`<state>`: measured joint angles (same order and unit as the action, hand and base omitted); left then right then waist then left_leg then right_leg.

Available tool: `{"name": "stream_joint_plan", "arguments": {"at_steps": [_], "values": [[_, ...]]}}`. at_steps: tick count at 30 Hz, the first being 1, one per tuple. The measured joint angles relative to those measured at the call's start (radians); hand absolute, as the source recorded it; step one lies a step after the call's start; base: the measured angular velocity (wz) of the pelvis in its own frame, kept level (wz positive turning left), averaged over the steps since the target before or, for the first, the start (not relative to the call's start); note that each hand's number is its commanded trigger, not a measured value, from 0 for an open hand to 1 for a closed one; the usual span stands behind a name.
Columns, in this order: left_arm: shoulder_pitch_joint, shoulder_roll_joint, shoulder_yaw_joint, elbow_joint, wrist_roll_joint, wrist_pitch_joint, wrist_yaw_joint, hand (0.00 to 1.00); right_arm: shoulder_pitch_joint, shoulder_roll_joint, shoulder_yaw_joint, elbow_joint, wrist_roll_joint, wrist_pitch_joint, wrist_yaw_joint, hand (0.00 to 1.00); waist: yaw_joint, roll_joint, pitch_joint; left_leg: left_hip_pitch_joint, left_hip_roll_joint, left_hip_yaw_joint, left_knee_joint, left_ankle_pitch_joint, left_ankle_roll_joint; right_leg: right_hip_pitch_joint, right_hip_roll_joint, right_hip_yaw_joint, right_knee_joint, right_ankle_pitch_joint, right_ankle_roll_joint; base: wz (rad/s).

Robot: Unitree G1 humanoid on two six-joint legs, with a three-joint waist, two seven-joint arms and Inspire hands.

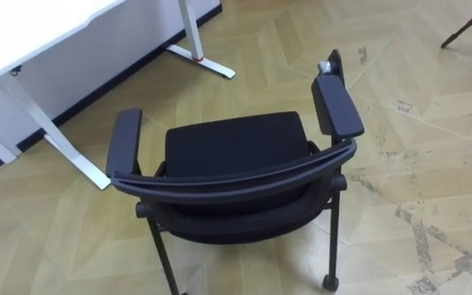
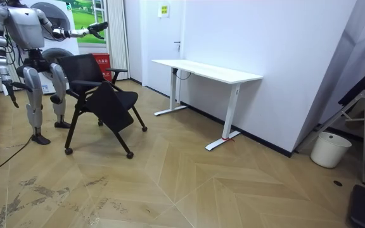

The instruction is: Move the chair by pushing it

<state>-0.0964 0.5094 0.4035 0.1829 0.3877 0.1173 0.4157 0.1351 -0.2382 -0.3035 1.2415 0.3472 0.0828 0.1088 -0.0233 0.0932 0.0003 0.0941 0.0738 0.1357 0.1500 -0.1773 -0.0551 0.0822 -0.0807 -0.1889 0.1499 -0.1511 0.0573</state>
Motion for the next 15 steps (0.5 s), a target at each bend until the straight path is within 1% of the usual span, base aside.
{"name": "stream_joint_plan", "arguments": {"at_steps": [2, 3, 5, 6, 8, 9, 10, 11, 12, 13, 14, 15], "values": [[-0.013, 0.000, -0.035, -0.039, 0.048, 0.014, -0.010, 0.00, -0.002, 0.000, 0.006, -0.002, 0.000, 0.005, 0.001, 0.00, -0.005, 0.002, -0.0002, 0.001, -0.001, 0.000, 0.000, 0.000, 0.000, 0.000, 0.000, 0.003, 0.000, -0.001, 0.000, 0.00], [-0.025, 0.000, -0.059, -0.070, 0.077, 0.032, -0.015, 0.00, -0.004, 0.001, 0.008, -0.001, 0.000, 0.005, 0.001, 0.00, -0.009, 0.004, 0.0012, -0.001, 0.000, 0.000, 0.000, 0.000, 0.000, 0.001, 0.000, 0.001, 0.000, -0.001, 0.000, 0.00], [-0.036, 0.000, -0.107, -0.129, 0.178, 0.037, -0.016, 0.00, -0.007, -0.001, 0.029, 0.010, 0.003, 0.004, -0.003, 0.00, -0.021, 0.009, 0.0026, -0.002, 0.000, -0.001, 0.000, 0.000, 0.000, 0.000, 0.000, 0.002, 0.001, -0.001, 0.000, 0.00], [-0.041, 0.000, -0.119, -0.142, 0.202, 0.037, -0.018, 0.00, -0.008, -0.001, 0.036, 0.013, 0.003, 0.004, -0.005, 0.00, -0.024, 0.010, 0.0023, -0.003, 0.000, 0.000, 0.000, 0.000, 0.000, 0.000, 0.000, 0.002, 0.001, -0.001, 0.000, 0.00], [-0.059, 0.000, -0.158, -0.200, 0.307, 0.039, -0.032, 0.00, -0.029, 0.000, 0.045, 0.045, -0.002, 0.004, -0.005, 0.00, -0.046, 0.011, 0.0019, -0.015, -0.001, -0.001, 0.003, 0.000, 0.000, -0.003, 0.000, 0.002, 0.001, -0.001, 0.000, 0.00], [-0.062, 0.000, -0.173, -0.218, 0.333, 0.045, -0.037, 0.00, -0.033, 0.000, 0.050, 0.050, -0.002, 0.005, -0.005, 0.00, -0.051, 0.011, 0.0022, -0.016, -0.001, -0.001, 0.003, 0.000, 0.000, -0.004, 0.000, 0.002, 0.001, -0.001, 0.000, 0.00], [-0.067, 0.000, -0.211, -0.259, 0.377, 0.057, -0.047, 0.00, -0.038, 0.000, 0.068, 0.054, -0.002, 0.005, -0.002, 0.00, -0.059, 0.010, 0.0025, -0.019, -0.001, -0.001, 0.004, 0.000, 0.000, -0.010, 0.000, 0.004, 0.001, -0.001, 0.000, 0.00], [-0.081, 0.000, -0.266, -0.289, 0.411, 0.069, -0.064, 0.00, -0.040, -0.002, 0.090, 0.054, 0.001, 0.005, 0.001, 0.00, -0.064, 0.010, 0.0028, -0.022, -0.002, -0.001, 0.003, 0.000, 0.000, -0.013, -0.001, 0.005, 0.001, -0.001, 0.000, 0.00], [-0.089, 0.000, -0.299, -0.300, 0.422, 0.076, -0.077, 0.00, -0.040, -0.003, 0.100, 0.054, 0.001, 0.004, 0.002, 0.00, -0.066, 0.010, 0.0029, -0.023, -0.002, -0.001, 0.003, 0.000, 0.000, -0.014, -0.001, 0.005, 0.001, -0.001, 0.000, 0.00], [-0.095, 0.000, -0.362, -0.322, 0.453, 0.084, -0.105, 0.00, -0.045, -0.003, 0.124, 0.054, 0.001, 0.003, 0.003, 0.00, -0.075, 0.011, 0.0033, -0.025, -0.002, 0.000, 0.003, 0.000, 0.000, -0.015, -0.001, 0.006, 0.000, -0.001, 0.000, 0.00], [-0.095, 0.001, -0.391, -0.329, 0.465, 0.085, -0.120, 0.00, -0.049, -0.003, 0.131, 0.054, 0.001, 0.003, 0.003, 0.00, -0.080, 0.012, 0.0038, -0.026, -0.002, 0.000, 0.003, 0.000, 0.000, -0.015, -0.001, 0.006, 0.000, -0.001, 0.000, -0.03], [-0.095, 0.001, -0.443, -0.335, 0.480, 0.083, -0.155, 0.00, -0.060, -0.003, 0.140, 0.055, 0.001, 0.002, 0.003, 0.00, -0.087, 0.015, 0.0062, -0.027, -0.002, 0.002, 0.003, 0.000, 0.000, -0.018, -0.001, 0.009, 0.000, -0.001, 0.000, -0.05]]}}
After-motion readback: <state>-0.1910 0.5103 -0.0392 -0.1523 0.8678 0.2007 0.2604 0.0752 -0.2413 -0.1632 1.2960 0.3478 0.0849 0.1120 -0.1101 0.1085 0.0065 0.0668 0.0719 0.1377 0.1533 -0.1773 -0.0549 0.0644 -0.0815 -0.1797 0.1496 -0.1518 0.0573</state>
